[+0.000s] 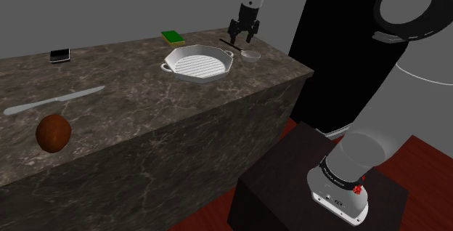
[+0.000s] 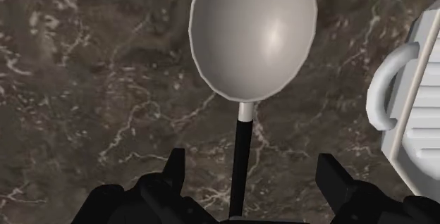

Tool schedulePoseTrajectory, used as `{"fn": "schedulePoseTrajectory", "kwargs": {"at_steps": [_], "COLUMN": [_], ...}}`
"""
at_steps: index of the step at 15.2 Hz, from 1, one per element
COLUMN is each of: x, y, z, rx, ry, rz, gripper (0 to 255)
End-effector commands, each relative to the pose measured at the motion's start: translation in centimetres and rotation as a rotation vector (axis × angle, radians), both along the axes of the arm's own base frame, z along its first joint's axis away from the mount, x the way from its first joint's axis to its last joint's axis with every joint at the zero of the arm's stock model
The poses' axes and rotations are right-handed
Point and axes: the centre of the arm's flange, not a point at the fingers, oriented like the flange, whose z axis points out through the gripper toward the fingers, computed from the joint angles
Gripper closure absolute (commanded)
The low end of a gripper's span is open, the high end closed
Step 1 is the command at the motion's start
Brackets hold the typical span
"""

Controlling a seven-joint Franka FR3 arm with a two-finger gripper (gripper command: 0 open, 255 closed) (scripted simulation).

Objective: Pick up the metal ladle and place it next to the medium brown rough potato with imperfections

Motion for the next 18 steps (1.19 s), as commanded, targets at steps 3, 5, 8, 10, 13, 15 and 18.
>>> {"fn": "schedulePoseTrajectory", "kwargs": {"at_steps": [3, 5, 8, 10, 13, 15, 18], "x": [2.1, 2.2, 2.4, 2.4, 2.4, 2.4, 2.4], "y": [-0.7, -0.6, -0.5, -0.5, -0.5, -0.5, -0.5], "z": [-1.0, -2.1, -3.7, -4.0, -4.0, -4.0, -4.0], "rx": [0.006, 0.006, 0.006, 0.006, 0.006, 0.006, 0.006], "ry": [-0.017, -0.017, -0.017, -0.017, -0.017, -0.017, -0.016], "rz": [-0.021, -0.021, -0.021, -0.021, -0.021, -0.021, -0.021], "gripper": [0, 0, 0, 0, 0, 0, 255]}}
